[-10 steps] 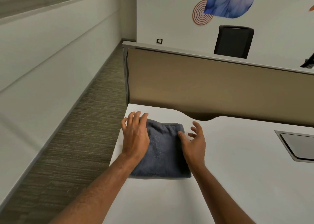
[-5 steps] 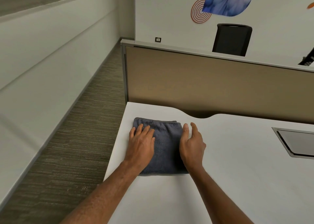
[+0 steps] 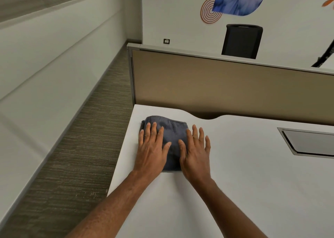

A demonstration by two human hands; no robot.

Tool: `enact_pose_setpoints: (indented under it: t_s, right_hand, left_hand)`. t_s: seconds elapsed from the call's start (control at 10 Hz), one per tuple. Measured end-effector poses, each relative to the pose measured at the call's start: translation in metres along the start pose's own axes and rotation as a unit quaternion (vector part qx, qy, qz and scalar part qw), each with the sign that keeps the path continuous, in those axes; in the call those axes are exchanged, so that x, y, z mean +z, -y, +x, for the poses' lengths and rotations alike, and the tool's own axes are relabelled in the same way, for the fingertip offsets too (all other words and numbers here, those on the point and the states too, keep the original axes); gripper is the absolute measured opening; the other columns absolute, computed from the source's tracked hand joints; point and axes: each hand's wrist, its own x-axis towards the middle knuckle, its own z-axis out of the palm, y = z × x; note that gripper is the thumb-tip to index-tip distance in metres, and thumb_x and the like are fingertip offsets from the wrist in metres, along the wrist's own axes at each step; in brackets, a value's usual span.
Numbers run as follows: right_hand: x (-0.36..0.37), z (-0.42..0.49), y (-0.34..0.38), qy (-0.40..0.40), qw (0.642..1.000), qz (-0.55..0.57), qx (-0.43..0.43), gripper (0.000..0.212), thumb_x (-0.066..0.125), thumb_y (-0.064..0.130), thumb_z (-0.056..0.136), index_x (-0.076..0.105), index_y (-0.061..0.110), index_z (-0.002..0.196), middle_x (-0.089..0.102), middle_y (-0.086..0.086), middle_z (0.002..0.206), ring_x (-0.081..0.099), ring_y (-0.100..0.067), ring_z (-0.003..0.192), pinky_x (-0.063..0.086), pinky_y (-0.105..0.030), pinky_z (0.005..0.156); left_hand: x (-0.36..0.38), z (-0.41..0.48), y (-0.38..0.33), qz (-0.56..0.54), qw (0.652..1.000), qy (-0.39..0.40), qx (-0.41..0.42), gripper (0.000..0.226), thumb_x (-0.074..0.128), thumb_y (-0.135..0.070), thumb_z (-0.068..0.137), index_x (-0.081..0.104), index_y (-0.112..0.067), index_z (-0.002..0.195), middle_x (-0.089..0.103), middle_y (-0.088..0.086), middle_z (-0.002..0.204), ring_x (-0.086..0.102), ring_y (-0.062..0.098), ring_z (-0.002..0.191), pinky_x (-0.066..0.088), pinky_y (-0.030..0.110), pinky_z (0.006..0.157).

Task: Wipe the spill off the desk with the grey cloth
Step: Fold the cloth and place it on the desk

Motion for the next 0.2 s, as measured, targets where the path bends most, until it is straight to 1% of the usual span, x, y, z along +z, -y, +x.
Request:
enact_pose_setpoints:
  t_s: [0.1,0.2]
  right_hand:
    - [-0.013,-0.013,0.003,0.023,0.999,-0.015,-0.029,0.064,0.010,0.052,0.106,0.009,0.020,0.162,-0.006,0.000,0.170,-0.018,-0.016,0.156,-0.019,-0.036,0.124]
    - [-0.028,-0.028,0.006,0.026,0.999,-0.015,-0.036,0.065,0.009,0.053,0.106,0.005,0.021,0.162,-0.011,0.001,0.170,-0.021,-0.016,0.155,-0.022,-0.035,0.123]
  left_hand:
    - [-0.009,-0.017,-0.009,0.006,1.000,-0.002,-0.004,0.070,0.027,-0.052,0.109,0.008,-0.015,0.165,-0.002,0.013,0.174,-0.008,0.028,0.161,-0.010,0.042,0.129]
    - [-0.022,-0.036,-0.018,0.000,1.000,-0.016,-0.023,0.071,0.029,-0.052,0.108,0.011,-0.014,0.165,-0.002,0.013,0.173,-0.008,0.029,0.161,-0.011,0.043,0.129]
